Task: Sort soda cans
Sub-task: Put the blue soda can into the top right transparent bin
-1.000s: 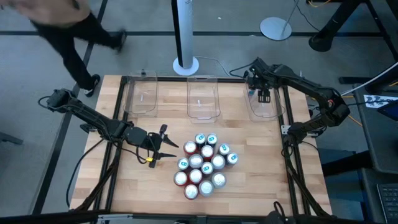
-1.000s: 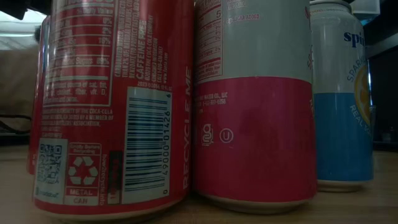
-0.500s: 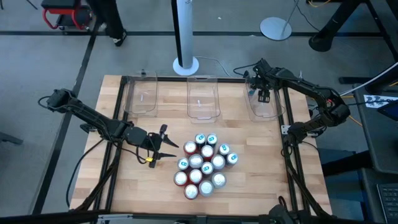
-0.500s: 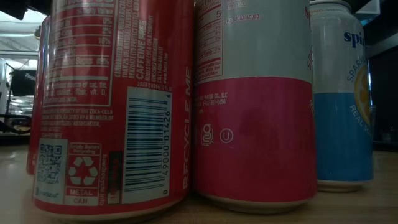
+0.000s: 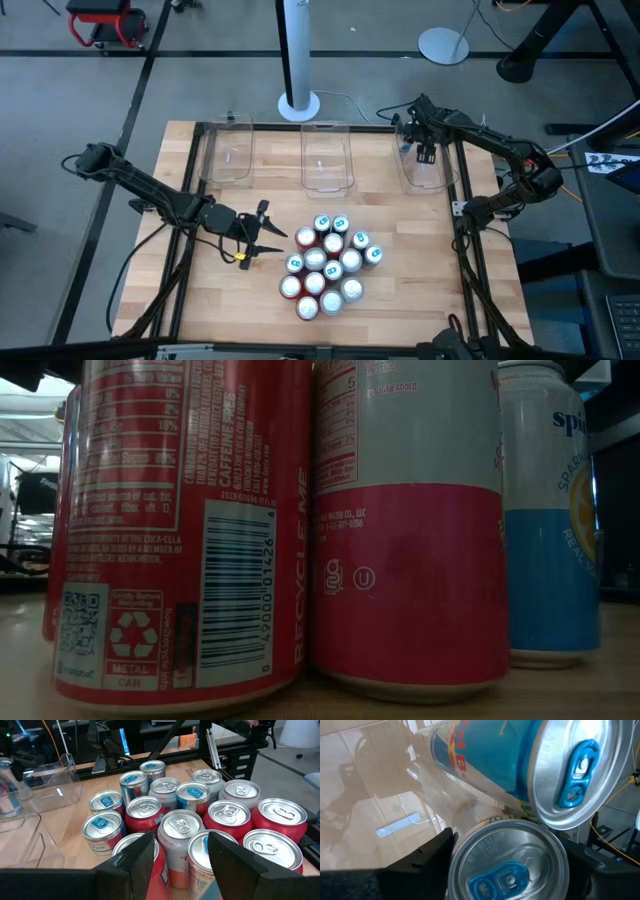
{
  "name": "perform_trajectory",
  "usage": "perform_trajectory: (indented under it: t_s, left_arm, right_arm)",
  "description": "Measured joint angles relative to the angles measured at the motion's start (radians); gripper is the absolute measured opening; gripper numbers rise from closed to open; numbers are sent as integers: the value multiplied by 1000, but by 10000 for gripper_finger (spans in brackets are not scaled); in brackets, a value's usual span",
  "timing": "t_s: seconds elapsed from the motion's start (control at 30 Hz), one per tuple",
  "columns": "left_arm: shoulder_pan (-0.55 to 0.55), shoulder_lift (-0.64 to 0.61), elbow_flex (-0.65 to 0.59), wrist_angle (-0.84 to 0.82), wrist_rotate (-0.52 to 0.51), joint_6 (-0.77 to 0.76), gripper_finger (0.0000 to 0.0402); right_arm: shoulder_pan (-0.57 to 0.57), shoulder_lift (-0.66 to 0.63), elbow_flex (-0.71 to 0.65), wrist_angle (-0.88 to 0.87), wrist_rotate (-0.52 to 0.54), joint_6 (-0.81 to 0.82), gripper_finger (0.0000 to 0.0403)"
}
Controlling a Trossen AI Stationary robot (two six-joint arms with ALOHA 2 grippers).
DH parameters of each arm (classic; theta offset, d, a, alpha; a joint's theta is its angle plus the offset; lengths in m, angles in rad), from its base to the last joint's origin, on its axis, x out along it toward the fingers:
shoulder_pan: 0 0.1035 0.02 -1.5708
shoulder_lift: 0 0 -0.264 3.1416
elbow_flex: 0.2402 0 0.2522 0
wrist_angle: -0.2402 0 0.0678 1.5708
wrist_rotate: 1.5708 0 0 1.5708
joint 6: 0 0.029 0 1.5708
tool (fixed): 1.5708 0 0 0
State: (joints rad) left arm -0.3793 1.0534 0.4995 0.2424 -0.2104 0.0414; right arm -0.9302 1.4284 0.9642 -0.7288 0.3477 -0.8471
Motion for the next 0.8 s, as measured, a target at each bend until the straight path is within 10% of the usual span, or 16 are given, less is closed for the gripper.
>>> perform_trajectory:
  t_s: [0.8]
  left_arm:
    - [0,0,0,0,0,-8,175]
  right_arm:
    - [0,1,26,-11,46,-52,310]
